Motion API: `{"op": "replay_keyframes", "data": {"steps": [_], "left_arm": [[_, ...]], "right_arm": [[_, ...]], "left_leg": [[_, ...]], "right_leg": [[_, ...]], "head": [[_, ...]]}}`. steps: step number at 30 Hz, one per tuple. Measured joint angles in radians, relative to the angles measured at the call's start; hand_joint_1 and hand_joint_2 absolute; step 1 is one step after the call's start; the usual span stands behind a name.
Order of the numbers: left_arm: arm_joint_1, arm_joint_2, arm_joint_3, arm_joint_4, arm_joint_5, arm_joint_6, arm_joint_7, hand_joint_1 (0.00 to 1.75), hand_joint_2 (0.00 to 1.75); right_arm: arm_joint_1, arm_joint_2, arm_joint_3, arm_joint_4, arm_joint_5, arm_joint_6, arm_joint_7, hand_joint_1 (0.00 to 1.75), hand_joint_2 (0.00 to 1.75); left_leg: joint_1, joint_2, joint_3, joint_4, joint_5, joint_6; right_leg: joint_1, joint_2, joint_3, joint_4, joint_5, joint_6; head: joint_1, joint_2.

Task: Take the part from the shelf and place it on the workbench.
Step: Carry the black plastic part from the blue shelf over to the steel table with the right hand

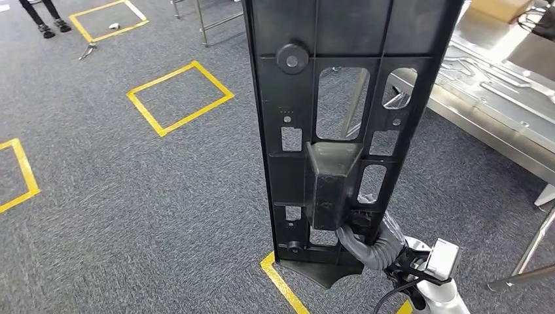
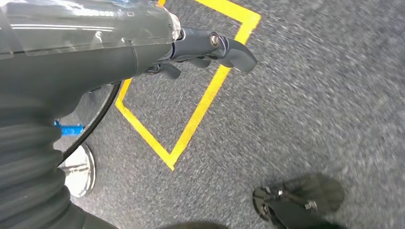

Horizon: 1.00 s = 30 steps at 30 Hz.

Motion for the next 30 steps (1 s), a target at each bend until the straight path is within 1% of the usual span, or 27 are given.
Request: {"op": "replay_keyframes", "data": {"steps": [1,2,4,5,6,7,8,9,10,11,13,14,15,16,18,19,20,21,22,23,24,25,26,27,28,29,30], "left_arm": [[-0.004,0.0,-0.003,0.0,-0.001,0.0,0.001,0.0,1.75],[-0.007,0.0,-0.004,0.0,-0.002,0.001,0.002,0.0,1.75],[-0.01,0.002,-0.005,0.0,-0.002,0.003,0.003,0.0,1.75],[-0.01,0.002,-0.005,0.0,-0.002,0.005,0.004,0.0,1.75],[-0.01,0.003,-0.005,0.0,-0.003,0.006,0.005,0.0,1.75],[-0.009,0.005,-0.005,0.0,-0.004,0.007,0.008,0.0,1.75],[-0.008,0.006,-0.005,0.0,-0.005,0.008,0.011,0.0,1.75],[-0.007,0.008,-0.005,0.0,-0.006,0.009,0.015,0.0,1.75],[-0.004,0.01,-0.005,0.0,-0.006,0.009,0.019,0.0,1.75],[-0.002,0.012,-0.005,0.0,-0.007,0.009,0.024,0.0,1.75],[0.004,0.015,-0.005,0.0,-0.009,0.012,0.034,0.0,1.75],[0.006,0.015,-0.005,0.0,-0.009,0.014,0.039,0.0,1.75],[0.008,0.015,-0.005,0.0,-0.009,0.016,0.042,0.0,1.75],[0.009,0.016,-0.005,0.0,-0.009,0.017,0.045,0.0,1.75],[0.011,0.016,-0.005,0.0,-0.009,0.017,0.048,0.0,1.75],[0.013,0.016,-0.005,0.0,-0.01,0.017,0.048,0.0,1.75],[0.015,0.016,-0.005,0.0,-0.01,0.016,0.049,0.0,1.75],[0.017,0.016,-0.005,0.0,-0.011,0.016,0.05,0.0,1.75],[0.019,0.016,-0.005,0.0,-0.011,0.015,0.051,0.0,1.75],[0.019,0.016,-0.005,0.0,-0.013,0.014,0.051,0.0,1.75],[0.019,0.016,-0.005,0.0,-0.015,0.013,0.052,0.0,1.75],[0.018,0.016,-0.006,0.0,-0.018,0.011,0.052,0.0,1.75],[0.018,0.015,-0.007,0.0,-0.021,0.009,0.052,0.0,1.75],[0.018,0.014,-0.008,0.0,-0.025,0.007,0.053,0.0,1.75],[0.018,0.014,-0.009,0.0,-0.027,0.006,0.053,0.0,1.75],[0.017,0.013,-0.01,0.0,-0.028,0.006,0.054,0.0,1.75],[0.016,0.013,-0.011,0.0,-0.03,0.005,0.055,0.0,1.75]], "right_arm": [[0.001,0.0,-0.002,-0.002,0.003,-0.001,-0.001,1.75,1.75],[0.0,0.0,-0.003,-0.005,0.007,-0.001,-0.002,1.75,1.75],[-0.004,-0.001,-0.004,-0.008,0.011,-0.002,-0.004,1.75,1.75],[-0.006,-0.002,-0.004,-0.008,0.012,-0.001,-0.004,1.75,1.75],[-0.006,-0.002,-0.004,-0.008,0.013,0.001,-0.004,1.75,1.75],[-0.007,-0.002,-0.003,-0.007,0.013,0.003,-0.004,1.75,1.75],[-0.009,-0.002,-0.003,-0.007,0.013,0.006,-0.004,1.75,1.75],[-0.012,-0.002,-0.003,-0.007,0.013,0.008,-0.004,1.75,1.75],[-0.014,-0.002,-0.003,-0.007,0.013,0.009,-0.003,1.75,1.75],[-0.018,-0.002,-0.003,-0.007,0.013,0.009,-0.003,1.75,1.75],[-0.022,-0.002,-0.003,-0.007,0.015,0.009,-0.003,1.75,1.75],[-0.023,-0.001,-0.003,-0.007,0.016,0.009,-0.002,1.75,1.75],[-0.023,0.0,-0.004,-0.007,0.016,0.009,-0.002,1.75,1.75],[-0.023,0.001,-0.005,-0.007,0.017,0.009,-0.002,1.75,1.75],[-0.025,0.003,-0.008,-0.008,0.017,0.009,-0.002,1.75,1.75],[-0.027,0.005,-0.009,-0.008,0.017,0.009,-0.002,1.75,1.75],[-0.028,0.006,-0.009,-0.007,0.017,0.01,-0.002,1.75,1.75],[-0.027,0.008,-0.008,-0.007,0.017,0.01,-0.001,1.75,1.75],[-0.025,0.009,-0.008,-0.007,0.017,0.01,-0.001,1.75,1.75],[-0.024,0.01,-0.008,-0.007,0.018,0.01,-0.001,1.75,1.75],[-0.023,0.01,-0.008,-0.007,0.019,0.01,0.0,1.75,1.75],[-0.022,0.01,-0.008,-0.007,0.021,0.01,0.0,1.75,1.75],[-0.022,0.01,-0.007,-0.007,0.023,0.01,0.0,1.75,1.75],[-0.023,0.01,-0.007,-0.008,0.025,0.009,0.0,1.75,1.75],[-0.023,0.01,-0.007,-0.008,0.025,0.009,0.0,1.75,1.75],[-0.022,0.01,-0.006,-0.009,0.026,0.008,0.0,1.75,1.75],[-0.022,0.01,-0.006,-0.009,0.026,0.008,0.0,1.75,1.75]], "left_leg": [[0.001,-0.007,0.0,0.007,-0.007,-0.006],[0.002,-0.026,-0.009,0.033,-0.025,-0.012],[0.006,-0.076,-0.058,0.143,-0.083,-0.02],[0.008,-0.091,-0.092,0.212,-0.112,-0.023],[0.009,-0.096,-0.118,0.262,-0.125,-0.025],[0.01,-0.099,-0.13,0.28,-0.119,-0.027],[0.011,-0.101,-0.124,0.259,-0.093,-0.027],[0.013,-0.108,-0.103,0.206,-0.055,-0.027],[0.016,-0.129,-0.076,0.14,-0.019,-0.025],[0.02,-0.155,-0.052,0.081,0.004,-0.023],[0.022,-0.192,-0.031,0.026,0.014,-0.016],[0.02,-0.19,-0.028,0.021,0.012,-0.011],[0.02,-0.178,-0.027,0.019,0.014,-0.003],[0.02,-0.167,-0.024,0.013,0.017,0.004],[0.022,-0.141,-0.019,0.0,0.023,0.018],[0.021,-0.129,-0.017,-0.002,0.024,0.021],[0.02,-0.116,-0.017,-0.002,0.023,0.024],[0.019,-0.102,-0.017,-0.002,0.021,0.024],[0.019,-0.088,-0.016,-0.002,0.019,0.024],[0.019,-0.075,-0.015,-0.001,0.017,0.023],[0.019,-0.062,-0.012,-0.001,0.014,0.021],[0.018,-0.05,-0.008,-0.001,0.011,0.018],[0.016,-0.04,-0.004,-0.001,0.007,0.014],[0.014,-0.031,0.0,-0.001,0.004,0.008],[0.011,-0.022,0.003,-0.001,0.0,0.003],[0.01,-0.012,0.006,-0.002,-0.002,-0.002],[0.009,-0.001,0.01,-0.003,-0.005,-0.008]], "right_leg": [[-0.003,0.011,0.002,-0.004,0.003,-0.005],[-0.007,0.022,0.005,-0.009,0.006,-0.01],[-0.01,0.043,0.008,-0.013,0.008,-0.018],[-0.01,0.056,0.008,-0.012,0.008,-0.02],[-0.01,0.068,0.008,-0.011,0.008,-0.021],[-0.01,0.082,0.009,-0.01,0.007,-0.022],[-0.011,0.097,0.009,-0.008,0.007,-0.021],[-0.011,0.112,0.009,-0.005,0.005,-0.019],[-0.012,0.125,0.008,0.0,0.003,-0.016],[-0.012,0.138,0.005,0.006,0.001,-0.011],[-0.014,0.159,-0.006,0.014,0.0,0.001],[-0.016,0.169,-0.01,0.015,0.002,0.008],[-0.018,0.178,-0.013,0.014,0.003,0.015],[-0.019,0.169,-0.015,0.018,0.0,0.02],[-0.018,0.118,-0.041,0.069,-0.032,0.03],[-0.019,0.086,-0.068,0.124,-0.061,0.034],[-0.021,0.069,-0.101,0.189,-0.091,0.039],[-0.024,0.061,-0.13,0.245,-0.109,0.043],[-0.026,0.057,-0.145,0.275,-0.111,0.046],[-0.027,0.054,-0.142,0.267,-0.095,0.048],[-0.028,0.046,-0.117,0.219,-0.064,0.047],[-0.026,0.028,-0.079,0.147,-0.03,0.044],[-0.021,0.003,-0.043,0.08,-0.007,0.039],[-0.016,-0.016,-0.018,0.031,0.007,0.032],[-0.01,-0.027,-0.007,0.007,0.009,0.025],[-0.006,-0.023,-0.007,0.005,0.006,0.02],[-0.007,-0.008,-0.008,0.003,0.008,0.014]], "head": [[0.0,0.0],[0.0,0.0],[0.0,0.0],[0.0,0.0],[0.0,0.0],[0.0,0.0],[0.0,0.0],[0.0,0.0],[0.0,0.0],[0.0,0.0],[0.0,0.0],[0.0,0.0],[0.0,0.0],[0.0,0.0],[0.0,0.0],[0.0,0.0],[0.0,0.0],[0.0,0.0],[0.0,0.0],[0.0,0.0],[0.0,0.0],[0.0,0.0],[0.0,0.0],[0.0,0.0],[0.0,0.0],[0.0,0.0],[0.0,0.0]]}}
